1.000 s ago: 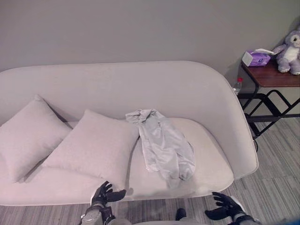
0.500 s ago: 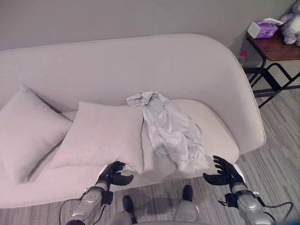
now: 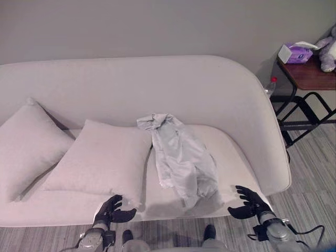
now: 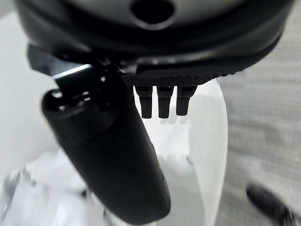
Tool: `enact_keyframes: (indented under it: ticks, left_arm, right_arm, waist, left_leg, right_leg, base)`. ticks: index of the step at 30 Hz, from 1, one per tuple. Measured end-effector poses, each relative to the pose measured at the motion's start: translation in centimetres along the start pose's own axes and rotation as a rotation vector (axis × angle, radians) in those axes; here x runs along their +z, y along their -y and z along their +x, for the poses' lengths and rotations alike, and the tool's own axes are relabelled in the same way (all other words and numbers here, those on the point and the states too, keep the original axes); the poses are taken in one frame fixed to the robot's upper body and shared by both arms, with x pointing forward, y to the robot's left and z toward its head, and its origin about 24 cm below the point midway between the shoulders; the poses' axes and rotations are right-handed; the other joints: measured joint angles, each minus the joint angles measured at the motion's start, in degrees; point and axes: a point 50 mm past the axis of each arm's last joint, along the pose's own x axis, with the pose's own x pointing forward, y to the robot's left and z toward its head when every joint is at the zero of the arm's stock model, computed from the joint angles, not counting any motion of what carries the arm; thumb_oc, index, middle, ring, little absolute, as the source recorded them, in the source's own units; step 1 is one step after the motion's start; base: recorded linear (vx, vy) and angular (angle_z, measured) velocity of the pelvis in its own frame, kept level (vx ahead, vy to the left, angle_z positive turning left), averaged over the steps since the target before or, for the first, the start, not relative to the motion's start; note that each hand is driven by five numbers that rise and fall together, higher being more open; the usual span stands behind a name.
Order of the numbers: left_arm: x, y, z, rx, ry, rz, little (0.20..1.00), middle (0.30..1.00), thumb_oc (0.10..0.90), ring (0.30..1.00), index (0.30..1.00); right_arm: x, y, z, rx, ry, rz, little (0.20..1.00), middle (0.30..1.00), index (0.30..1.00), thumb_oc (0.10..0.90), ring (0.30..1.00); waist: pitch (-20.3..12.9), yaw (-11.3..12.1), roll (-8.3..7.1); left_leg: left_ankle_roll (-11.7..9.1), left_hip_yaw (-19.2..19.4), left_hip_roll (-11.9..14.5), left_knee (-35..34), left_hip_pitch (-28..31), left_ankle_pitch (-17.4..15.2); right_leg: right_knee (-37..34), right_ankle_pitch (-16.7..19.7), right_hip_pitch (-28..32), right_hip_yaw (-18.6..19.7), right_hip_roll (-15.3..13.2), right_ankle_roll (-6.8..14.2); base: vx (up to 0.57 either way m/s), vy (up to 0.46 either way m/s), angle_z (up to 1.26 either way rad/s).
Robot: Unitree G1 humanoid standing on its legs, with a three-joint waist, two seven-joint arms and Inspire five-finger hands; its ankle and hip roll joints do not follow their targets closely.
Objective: Hang the clothes on the sofa on the clothes rack.
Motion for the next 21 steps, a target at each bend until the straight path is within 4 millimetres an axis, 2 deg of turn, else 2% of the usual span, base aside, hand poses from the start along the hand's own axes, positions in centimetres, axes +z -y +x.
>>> enact_keyframes:
  ticks: [1,2,3,4,5,6,7,8,9,10,11,12,14,15,17,18,19,20,21]
  left_arm:
    - [0.4,-1.6,0.0,0.072,0.020,-0.046,0.900,0.900,0.800,0.900,0.900]
    - [1.1,-4.5,-0.3,0.204,0.057,-0.109,0.900,0.900,0.800,0.900,0.900]
    - [0.5,-6.0,-1.0,0.275,0.047,-0.129,0.900,0.900,0.800,0.900,0.900]
    - [-0.3,-7.7,-1.9,0.348,0.028,-0.142,0.900,0.900,0.800,0.900,0.900]
    - [-0.5,-8.6,-2.4,0.388,0.027,-0.155,0.900,0.900,0.800,0.900,0.900]
    - [0.0,-9.7,-2.7,0.474,0.051,-0.175,0.900,0.900,0.800,0.900,0.900]
    - [0.7,-10.7,-3.1,0.549,0.072,-0.193,0.900,0.900,0.800,0.900,0.900]
    - [2.6,-12.2,-3.8,0.655,0.157,-0.218,0.900,0.900,0.800,0.900,0.900]
    - [3.8,-13.0,-4.5,0.712,0.216,-0.219,0.900,0.900,0.800,0.900,0.900]
    - [6.6,-14.0,-5.7,0.787,0.345,-0.189,0.900,0.900,0.800,0.900,0.900]
    - [10.4,-14.6,-6.7,0.838,0.502,-0.177,0.900,0.900,0.800,0.900,0.900]
    - [13.6,-14.2,-7.1,0.816,0.640,-0.149,0.900,0.900,0.800,0.900,0.900]
    - [16.4,-13.2,-7.4,0.758,0.760,-0.113,0.900,0.900,0.800,0.900,0.900]
    - [19.2,-11.7,-7.2,0.687,0.837,-0.109,0.900,0.900,0.800,0.900,0.900]
    - [23.4,-8.8,-7.6,0.548,0.995,-0.067,0.900,0.900,0.800,0.900,0.900]
    - [25.1,-6.9,-7.9,0.466,1.066,-0.054,0.900,0.900,0.800,0.900,0.900]
    - [26.6,-5.0,-7.9,0.372,1.130,-0.022,0.900,0.900,0.800,0.900,0.900]
    - [28.3,-2.9,-7.9,0.275,1.181,0.046,0.900,0.900,0.800,0.900,0.900]
    - [29.9,-1.4,-7.8,0.218,1.213,0.124,0.900,0.900,0.800,0.900,0.900]
  right_arm:
    - [-0.9,0.1,-0.5,-0.003,-0.022,0.008,0.900,0.900,0.900,0.800,0.900]
    - [-2.4,0.5,-1.4,-0.029,-0.063,0.031,0.900,0.900,0.900,0.800,0.900]
    - [-3.0,1.0,-1.8,-0.044,-0.080,0.030,0.900,0.900,0.900,0.800,0.900]
    - [-3.6,1.7,-2.2,-0.051,-0.094,0.003,0.900,0.900,0.900,0.800,0.900]
    - [-3.7,2.1,-2.5,-0.059,-0.097,-0.001,0.900,0.900,0.900,0.800,0.900]
    - [-4.4,2.4,-3.0,-0.076,-0.121,0.005,0.900,0.900,0.900,0.800,0.900]
    - [-5.1,2.8,-3.4,-0.089,-0.155,0.006,0.900,0.900,0.900,0.800,0.900]
    - [-5.8,3.3,-3.8,-0.109,-0.189,0.012,0.900,0.900,0.900,0.800,0.900]
    - [-5.8,3.2,-3.7,-0.107,-0.192,0.018,0.900,0.900,0.900,0.800,0.900]
    - [-5.3,2.8,-3.4,-0.087,-0.175,0.024,0.900,0.900,0.900,0.800,0.900]
    - [-4.6,2.5,-2.9,-0.082,-0.153,0.040,0.900,0.900,0.900,0.800,0.900]
    - [-4.6,2.4,-2.8,-0.078,-0.150,0.043,0.900,0.900,0.900,0.800,0.900]
    - [-3.4,2.7,-2.0,-0.091,-0.111,0.047,0.900,0.900,0.900,0.800,0.900]
    - [-3.3,2.7,-1.8,-0.087,-0.118,0.045,0.900,0.900,0.900,0.800,0.900]
    - [-2.2,2.9,-1.0,-0.077,-0.090,0.031,0.900,0.900,0.900,0.800,0.900]
    - [-1.1,2.9,-0.4,-0.074,-0.060,0.025,0.900,0.900,0.900,0.800,0.900]
    - [0.2,3.1,0.1,-0.074,-0.019,0.015,0.900,0.900,0.900,0.800,0.900]
    - [2.8,3.2,0.8,-0.073,0.072,0.002,0.900,0.900,0.900,0.800,0.900]
    - [5.1,3.6,0.9,-0.081,0.163,-0.009,0.900,0.900,0.900,0.800,0.900]
  waist:
    - [0.1,0.0,0.22]
    - [0.1,0.3,0.38]
    - [-0.1,0.3,0.80]
    - [-0.8,0.1,1.65]
    - [-0.9,0.0,1.39]
    - [-1.0,1.0,-0.49]
    - [-1.0,1.3,-1.46]
    - [-1.1,2.3,-0.94]
    - [-1.3,2.3,0.10]
    - [-1.5,3.4,0.74]
    - [-1.4,4.0,0.78]
    - [-1.6,4.0,0.53]
    - [-1.7,3.1,0.77]
    - [-1.6,3.3,0.36]
    - [-1.5,3.1,0.31]
    - [-1.7,2.5,0.91]
    - [-2.0,1.9,1.50]
    - [-2.0,0.2,1.27]
    - [-1.9,-1.6,0.84]
  left_leg:
    - [1.4,-2.7,2.1,3.7,-3.9,4.6]
    - [9.9,0.1,5.1,5.9,-5.8,11.9]
    - [10.9,1.6,5.5,7.4,-6.1,12.8]
    - [10.9,4.0,5.2,9.4,-7.1,12.8]
    - [10.8,4.2,5.0,12.1,-8.7,12.6]
    - [4.5,2.0,1.7,12.6,-9.8,6.1]
    - [1.0,2.6,-3.3,10.7,-10.2,-0.7]
    - [0.2,3.4,-8.4,4.9,-10.6,-4.6]
    - [0.4,3.8,-10.3,1.3,-9.9,-4.8]
    - [1.3,2.5,-13.2,-4.6,-8.6,-5.7]
    - [1.7,-0.6,-15.1,-6.8,-6.8,-5.8]
    - [2.0,-0.9,-14.7,-6.6,-4.6,-5.6]
    - [2.0,-0.8,-14.2,-6.3,-3.0,-5.6]
    - [2.7,-0.4,-14.5,-6.5,-2.0,-6.1]
    - [3.8,-0.1,-14.8,-7.4,0.1,-6.5]
    - [5.9,0.5,-15.1,-7.5,1.1,-8.5]
    - [6.2,1.0,-15.0,-7.5,1.5,-10.7]
    - [6.9,1.9,-16.3,-7.3,2.1,-12.6]
    - [8.8,2.8,-18.7,-7.2,2.1,-13.9]
  right_leg:
    - [1.2,-1.6,0.8,-2.0,2.4,-2.5]
    - [2.0,-4.5,2.2,-3.7,5.0,-6.3]
    - [1.8,-5.3,3.3,-4.0,5.8,-7.6]
    - [2.4,-6.0,3.4,-4.3,6.2,-8.8]
    - [2.5,-6.1,3.3,-4.3,6.2,-9.4]
    - [2.1,-6.3,3.3,-5.6,4.2,-9.2]
    - [2.2,-6.2,3.0,-6.4,2.2,-8.9]
    - [1.9,-6.1,2.2,-6.6,2.4,-8.8]
    - [1.2,-5.8,1.9,-7.0,3.6,-8.3]
    - [0.5,-5.7,1.5,-6.9,5.1,-8.2]
    - [0.0,-5.6,1.8,-6.9,6.3,-8.1]
    - [0.3,-5.9,2.7,-7.6,6.8,-8.6]
    - [0.2,-5.9,2.8,-7.3,6.9,-8.5]
    - [0.3,-5.9,2.9,-7.5,6.8,-8.5]
    - [0.8,-6.0,2.9,-7.1,6.7,-8.0]
    - [1.8,-6.4,2.8,-6.7,6.4,-7.4]
    - [3.7,-7.2,2.0,-6.3,5.9,-6.4]
    - [6.7,-7.9,0.6,-5.3,3.9,-5.4]
    - [11.6,-9.7,-2.1,-3.9,0.6,-3.9]
  base:
    - [0.02,-0.496,0.85]
    - [-0.02,-0.382,0.79]
    - [-0.04,-0.272,0.55]
    - [-0.01,-0.140,0.27]
    - [0.03,-0.043,0.15]
    - [0.04,-0.052,0.17]
    - [0.08,0.062,0.20]
    - [0.11,0.082,0.30]
    - [0.19,0.132,0.13]
    - [0.14,0.070,-0.03]
    - [0.15,0.073,0.06]
    - [0.16,0.107,0.06]
    - [0.22,0.167,0.05]
    - [0.23,0.188,0.07]
    - [0.16,0.139,-0.04]
    - [0.10,0.106,-0.19]
    - [0.16,0.152,-0.32]
    - [0.19,0.217,-0.39]
    - [0.19,0.267,-0.34]
